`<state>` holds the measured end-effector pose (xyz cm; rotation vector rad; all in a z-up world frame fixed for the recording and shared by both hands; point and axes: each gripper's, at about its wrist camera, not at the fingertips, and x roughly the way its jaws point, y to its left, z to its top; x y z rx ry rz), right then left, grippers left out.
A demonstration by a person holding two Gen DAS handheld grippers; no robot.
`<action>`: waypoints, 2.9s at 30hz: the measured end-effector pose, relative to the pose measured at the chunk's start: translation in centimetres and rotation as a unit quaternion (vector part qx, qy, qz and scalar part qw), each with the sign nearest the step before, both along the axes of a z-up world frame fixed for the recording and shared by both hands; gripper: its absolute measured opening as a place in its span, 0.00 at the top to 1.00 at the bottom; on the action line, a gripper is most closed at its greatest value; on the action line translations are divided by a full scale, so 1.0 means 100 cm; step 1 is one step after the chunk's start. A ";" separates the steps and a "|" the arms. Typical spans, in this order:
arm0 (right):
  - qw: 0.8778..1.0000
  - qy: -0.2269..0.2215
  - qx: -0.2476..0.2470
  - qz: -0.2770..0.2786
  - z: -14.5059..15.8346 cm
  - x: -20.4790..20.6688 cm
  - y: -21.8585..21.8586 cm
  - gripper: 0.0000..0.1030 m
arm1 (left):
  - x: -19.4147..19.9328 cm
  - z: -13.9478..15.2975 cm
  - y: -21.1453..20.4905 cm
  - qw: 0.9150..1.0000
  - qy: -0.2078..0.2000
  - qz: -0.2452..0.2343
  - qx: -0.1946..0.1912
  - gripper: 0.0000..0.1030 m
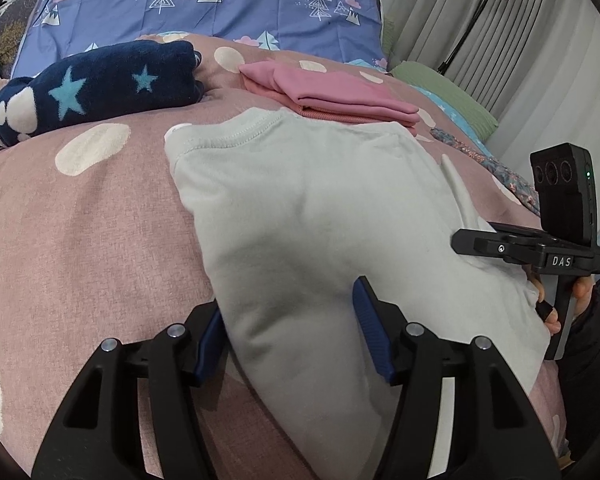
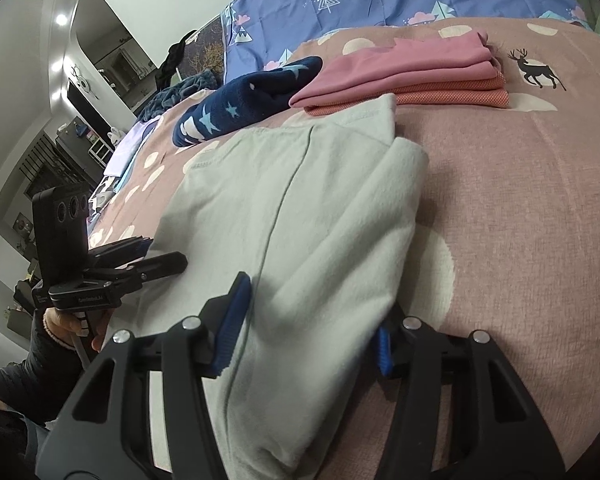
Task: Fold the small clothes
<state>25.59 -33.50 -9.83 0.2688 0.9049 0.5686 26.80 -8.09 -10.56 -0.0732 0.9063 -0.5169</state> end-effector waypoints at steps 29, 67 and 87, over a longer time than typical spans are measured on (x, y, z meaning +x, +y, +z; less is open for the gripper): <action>0.993 -0.118 -0.011 -0.023 0.058 -0.047 0.016 0.85 | -0.047 0.070 -0.021 0.989 -0.141 -0.020 0.027 0.81; 0.942 -0.286 -0.097 -0.148 0.239 0.010 -0.048 0.85 | 0.024 0.232 -0.116 0.928 -0.348 -0.020 0.134 0.81; 0.946 -0.246 -0.093 -0.189 0.213 0.154 -0.059 0.85 | 0.173 0.196 -0.141 0.927 -0.331 0.018 0.177 0.81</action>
